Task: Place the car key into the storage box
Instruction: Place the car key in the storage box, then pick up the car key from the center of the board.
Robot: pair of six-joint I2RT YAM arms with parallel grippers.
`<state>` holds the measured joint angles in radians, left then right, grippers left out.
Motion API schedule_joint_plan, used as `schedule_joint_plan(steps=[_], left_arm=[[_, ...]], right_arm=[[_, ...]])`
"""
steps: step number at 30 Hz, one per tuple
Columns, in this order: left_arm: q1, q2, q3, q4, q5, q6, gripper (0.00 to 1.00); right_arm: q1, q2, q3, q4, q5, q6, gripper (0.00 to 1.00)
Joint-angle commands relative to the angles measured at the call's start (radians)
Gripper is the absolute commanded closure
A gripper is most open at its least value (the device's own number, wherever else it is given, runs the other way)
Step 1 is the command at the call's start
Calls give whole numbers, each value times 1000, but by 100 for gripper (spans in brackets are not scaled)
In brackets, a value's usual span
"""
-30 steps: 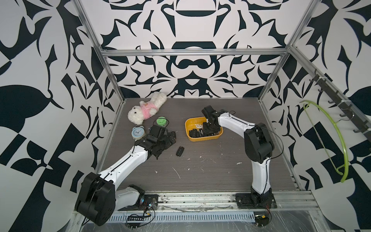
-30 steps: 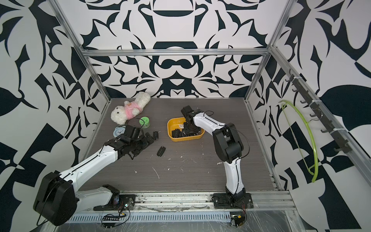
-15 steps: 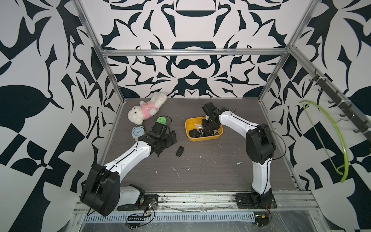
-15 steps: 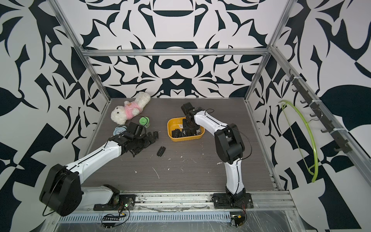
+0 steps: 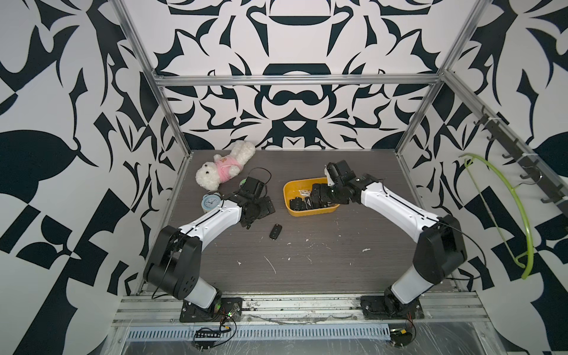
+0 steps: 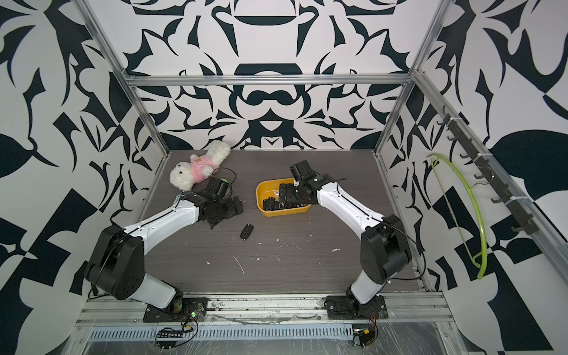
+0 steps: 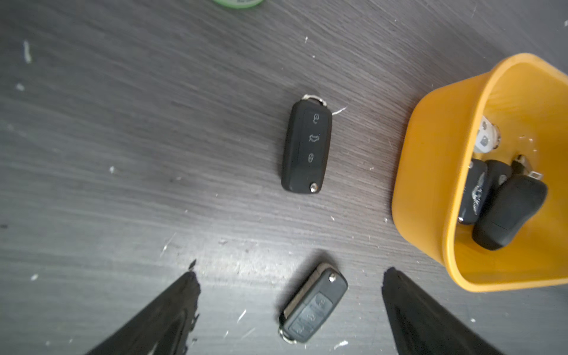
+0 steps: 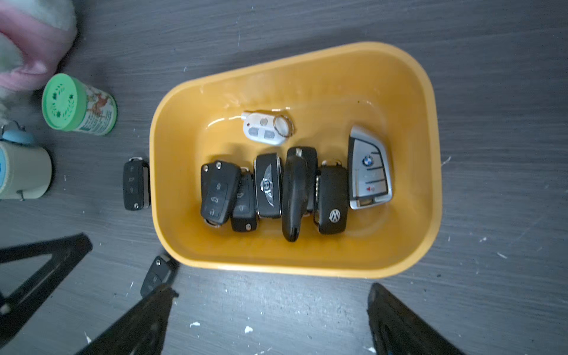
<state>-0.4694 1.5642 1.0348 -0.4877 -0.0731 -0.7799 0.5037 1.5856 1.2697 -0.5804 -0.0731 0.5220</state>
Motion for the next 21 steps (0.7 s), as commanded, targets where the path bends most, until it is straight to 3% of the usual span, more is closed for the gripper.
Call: schedule_joint_plan(steps=[1, 9, 10, 21], left_arm=[[6, 48, 72, -52, -34, 74, 3], [40, 189, 216, -144, -37, 141, 14], [40, 212, 246, -166, -42, 149, 20], [35, 336, 354, -218, -83, 158, 23]], right_arm=[[-3, -106, -78, 42, -51, 45, 0], [-3, -245, -213, 53, -61, 96, 0], [-3, -245, -213, 52, -60, 96, 0], [-3, -188, -179, 115, -124, 119, 0]])
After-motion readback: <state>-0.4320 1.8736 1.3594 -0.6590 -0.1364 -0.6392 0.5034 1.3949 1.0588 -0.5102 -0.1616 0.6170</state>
